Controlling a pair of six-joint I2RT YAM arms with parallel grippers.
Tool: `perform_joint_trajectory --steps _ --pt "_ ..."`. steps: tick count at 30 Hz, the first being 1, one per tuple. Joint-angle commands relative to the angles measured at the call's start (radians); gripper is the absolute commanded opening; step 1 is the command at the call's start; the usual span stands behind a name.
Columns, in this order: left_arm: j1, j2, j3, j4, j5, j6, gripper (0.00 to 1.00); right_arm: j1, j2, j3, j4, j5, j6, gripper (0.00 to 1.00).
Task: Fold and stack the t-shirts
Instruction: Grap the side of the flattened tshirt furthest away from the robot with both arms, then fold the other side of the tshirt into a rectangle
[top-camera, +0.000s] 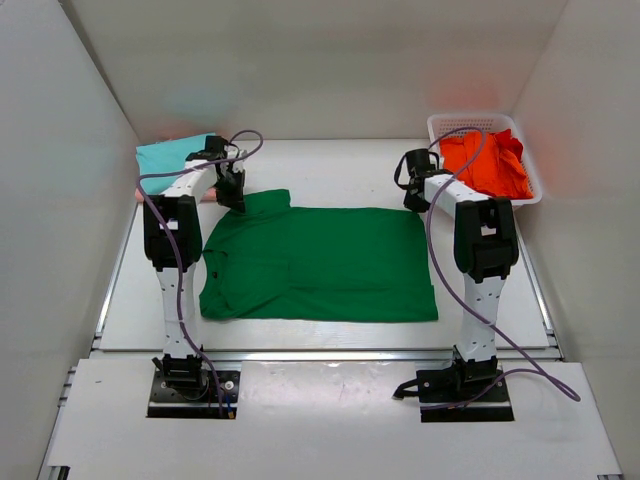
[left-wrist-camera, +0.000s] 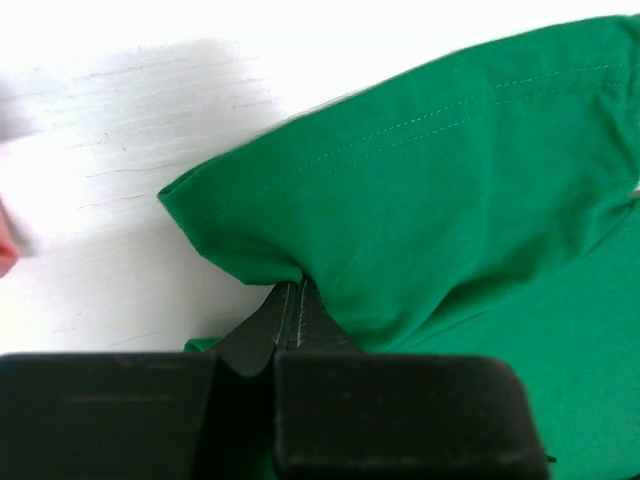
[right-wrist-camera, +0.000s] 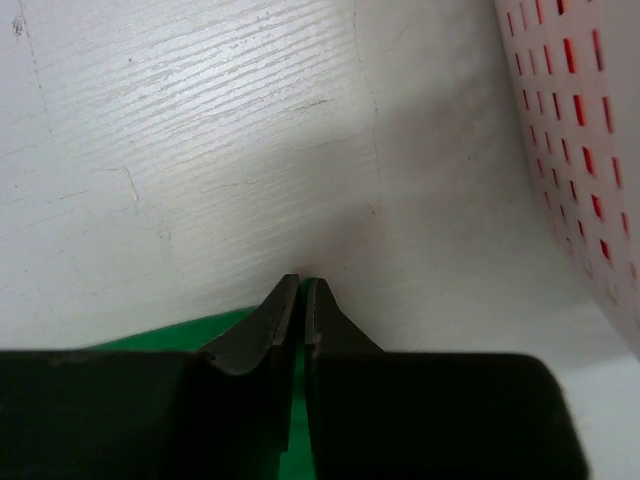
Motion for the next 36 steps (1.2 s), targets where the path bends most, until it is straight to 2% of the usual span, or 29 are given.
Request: perform_joint_trajectory --steps 1,6,10,13,22,28,36 --pt "0.006 -0.069 0.075 -0.004 0.003 0.000 0.00 0.003 -0.032 0.029 0.001 -0.017 -0.025 0.00" --pt "0.012 -0.116 0.083 -0.020 0.009 -0.006 0.00 0.023 -0.093 0.051 0.002 -0.014 -0.056 0.00" --pt "0.018 -0.191 0.025 -0.034 0.026 -0.001 0.00 0.032 -0.188 -0.038 0.020 -0.017 -0.078 0.00" --pt "0.030 -0.266 -0.073 -0.029 0.046 -0.004 0.00 0.029 -0.284 -0.151 0.057 -0.033 -0.085 0.00" --pt "0.038 -0.498 -0.371 0.032 -0.013 -0.003 0.00 0.032 -0.561 -0.456 0.108 -0.086 -0.134 0.00" --pt "0.038 -0.655 -0.601 0.065 -0.029 0.009 0.00 0.011 -0.681 -0.614 0.151 -0.149 -0.123 0.00" --pt "0.038 -0.845 -0.785 0.088 -0.060 0.026 0.00 -0.003 -0.788 -0.762 0.148 -0.185 -0.108 0.00"
